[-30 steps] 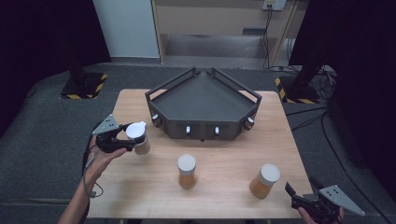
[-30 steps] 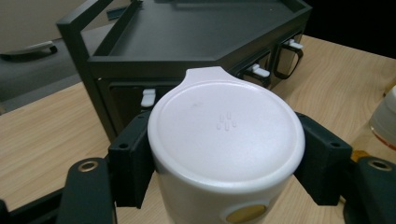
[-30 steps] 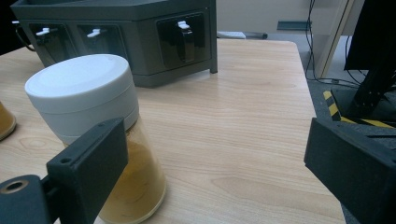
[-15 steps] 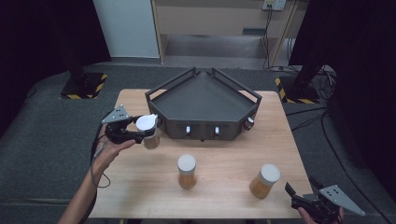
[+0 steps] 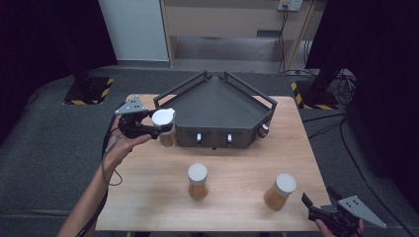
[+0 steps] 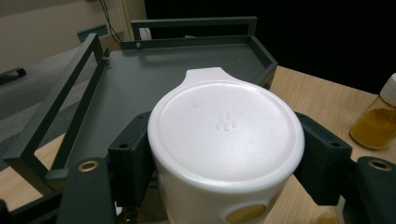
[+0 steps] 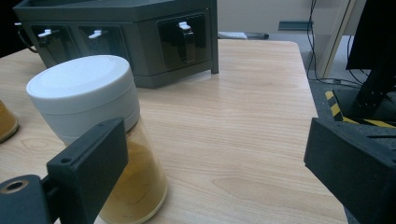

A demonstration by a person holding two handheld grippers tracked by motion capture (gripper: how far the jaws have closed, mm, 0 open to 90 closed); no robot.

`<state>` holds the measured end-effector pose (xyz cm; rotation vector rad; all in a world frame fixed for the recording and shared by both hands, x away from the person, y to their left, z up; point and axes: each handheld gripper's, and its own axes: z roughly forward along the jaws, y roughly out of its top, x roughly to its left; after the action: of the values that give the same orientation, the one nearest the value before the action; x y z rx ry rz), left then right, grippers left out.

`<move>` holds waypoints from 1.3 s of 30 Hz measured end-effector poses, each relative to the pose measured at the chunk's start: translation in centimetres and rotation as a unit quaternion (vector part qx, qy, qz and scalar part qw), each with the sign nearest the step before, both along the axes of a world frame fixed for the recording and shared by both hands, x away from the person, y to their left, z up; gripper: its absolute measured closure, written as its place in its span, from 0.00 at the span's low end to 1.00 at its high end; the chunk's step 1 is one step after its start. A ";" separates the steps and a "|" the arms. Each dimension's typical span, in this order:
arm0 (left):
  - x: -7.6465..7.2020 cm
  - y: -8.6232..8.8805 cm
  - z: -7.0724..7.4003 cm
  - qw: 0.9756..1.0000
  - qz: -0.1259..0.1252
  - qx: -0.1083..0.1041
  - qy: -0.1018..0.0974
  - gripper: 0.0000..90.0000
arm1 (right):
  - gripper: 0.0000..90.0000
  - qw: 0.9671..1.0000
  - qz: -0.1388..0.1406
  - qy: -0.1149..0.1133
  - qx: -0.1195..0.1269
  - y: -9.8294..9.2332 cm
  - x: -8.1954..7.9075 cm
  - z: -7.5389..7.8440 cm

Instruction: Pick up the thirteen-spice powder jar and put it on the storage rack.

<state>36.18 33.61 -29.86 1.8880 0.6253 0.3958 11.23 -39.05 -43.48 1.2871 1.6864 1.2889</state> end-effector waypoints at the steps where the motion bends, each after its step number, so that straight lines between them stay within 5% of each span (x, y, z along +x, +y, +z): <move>1: 0.2 -0.1 0.2 1.000 -0.002 -0.001 0.000 0.33 | 0.07 1.000 0.000 0.000 0.000 0.0 0.0 0.0; 25: 5.0 -3.6 4.2 0.999 0.036 0.004 0.002 0.33 | 0.07 1.000 0.000 0.000 0.005 -0.2 0.0 -0.1; 39: 7.3 -6.2 3.1 0.996 0.089 -0.001 0.002 0.33 | 0.07 1.000 0.000 -0.002 0.008 -0.3 -0.1 -0.1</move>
<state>43.47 27.40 -26.78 1.8375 0.7983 0.5065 11.18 -39.38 -43.63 1.2930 1.6779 1.3064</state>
